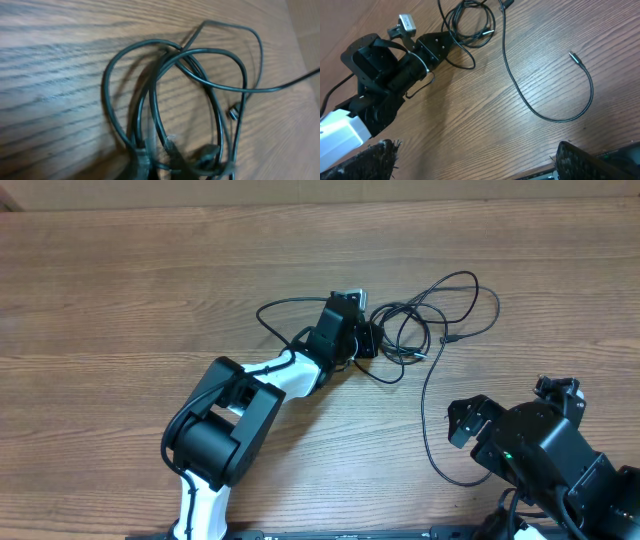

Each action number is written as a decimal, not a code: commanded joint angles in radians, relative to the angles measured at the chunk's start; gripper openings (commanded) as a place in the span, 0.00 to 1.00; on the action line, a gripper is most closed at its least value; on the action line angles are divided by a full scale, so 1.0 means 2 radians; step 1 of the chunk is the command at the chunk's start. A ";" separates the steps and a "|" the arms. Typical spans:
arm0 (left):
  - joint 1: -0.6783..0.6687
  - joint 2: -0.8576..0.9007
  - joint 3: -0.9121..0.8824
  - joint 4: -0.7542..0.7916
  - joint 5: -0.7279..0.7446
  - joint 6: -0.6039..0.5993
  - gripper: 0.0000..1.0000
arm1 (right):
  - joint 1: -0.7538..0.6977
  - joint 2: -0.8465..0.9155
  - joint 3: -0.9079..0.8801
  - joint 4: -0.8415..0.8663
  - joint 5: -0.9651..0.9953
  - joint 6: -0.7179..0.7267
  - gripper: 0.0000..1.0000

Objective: Untangle cables

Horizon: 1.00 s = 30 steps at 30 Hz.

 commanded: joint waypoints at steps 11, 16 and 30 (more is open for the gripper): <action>0.092 -0.177 0.016 -0.100 0.161 0.023 0.04 | 0.003 0.019 -0.028 0.050 0.013 -0.002 1.00; 0.132 -0.288 0.016 -0.131 0.249 0.063 0.04 | 0.003 0.049 -0.073 0.122 -0.003 -0.002 1.00; 0.154 -0.490 0.060 -0.170 0.282 0.085 0.04 | 0.003 0.179 -0.082 0.297 -0.003 -0.239 0.93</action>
